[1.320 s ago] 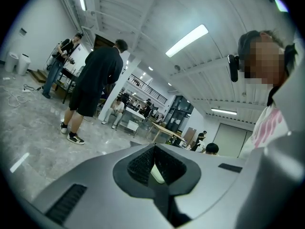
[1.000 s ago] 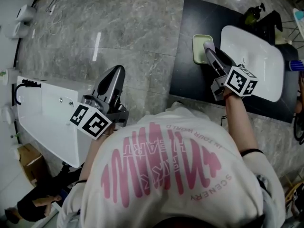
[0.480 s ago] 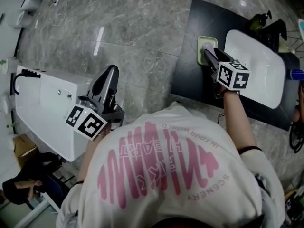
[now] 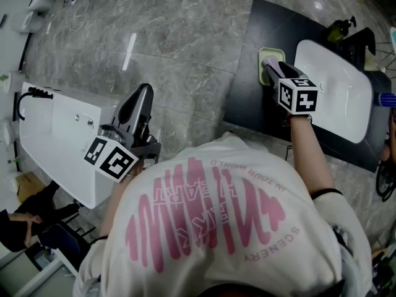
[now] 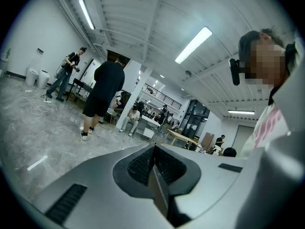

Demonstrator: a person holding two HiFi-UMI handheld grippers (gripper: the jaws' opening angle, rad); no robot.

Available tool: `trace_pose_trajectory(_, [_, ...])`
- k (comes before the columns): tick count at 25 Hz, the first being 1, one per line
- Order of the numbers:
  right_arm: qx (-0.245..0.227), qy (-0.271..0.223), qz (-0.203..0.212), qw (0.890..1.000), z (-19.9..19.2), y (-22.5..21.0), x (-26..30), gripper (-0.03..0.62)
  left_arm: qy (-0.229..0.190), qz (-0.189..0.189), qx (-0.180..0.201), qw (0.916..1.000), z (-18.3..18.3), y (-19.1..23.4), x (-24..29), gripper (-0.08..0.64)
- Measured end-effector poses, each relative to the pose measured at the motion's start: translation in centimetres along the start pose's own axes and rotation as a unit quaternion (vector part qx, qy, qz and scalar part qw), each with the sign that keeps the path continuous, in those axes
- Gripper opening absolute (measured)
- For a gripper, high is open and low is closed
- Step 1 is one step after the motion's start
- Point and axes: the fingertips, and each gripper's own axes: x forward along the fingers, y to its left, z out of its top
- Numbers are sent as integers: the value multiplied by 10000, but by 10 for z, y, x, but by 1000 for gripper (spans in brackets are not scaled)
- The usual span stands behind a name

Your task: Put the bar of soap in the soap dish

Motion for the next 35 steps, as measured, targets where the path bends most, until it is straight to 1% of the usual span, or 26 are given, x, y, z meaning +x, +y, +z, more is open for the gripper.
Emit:
trace_pose_trajectory(6, [-159,44,-46,9999,1,-1,2,198,16,4,15,10000,-2,0,-1,9])
trace_pose_trajectory(17, [-627,165,-132,9978,3,-1,8,198,-53,63,52,10000,-2,-3,-5,9])
trace_pose_trajectory(25, [-750,174,-138,9969,5,-1,11,199,-56,100,8,9999,-8,-5,-10,9])
trace_pose_trajectory(35, [-782,122,-42,9969,6,2,12,199,-142,155,-22,9998,-7,-8,-16,9])
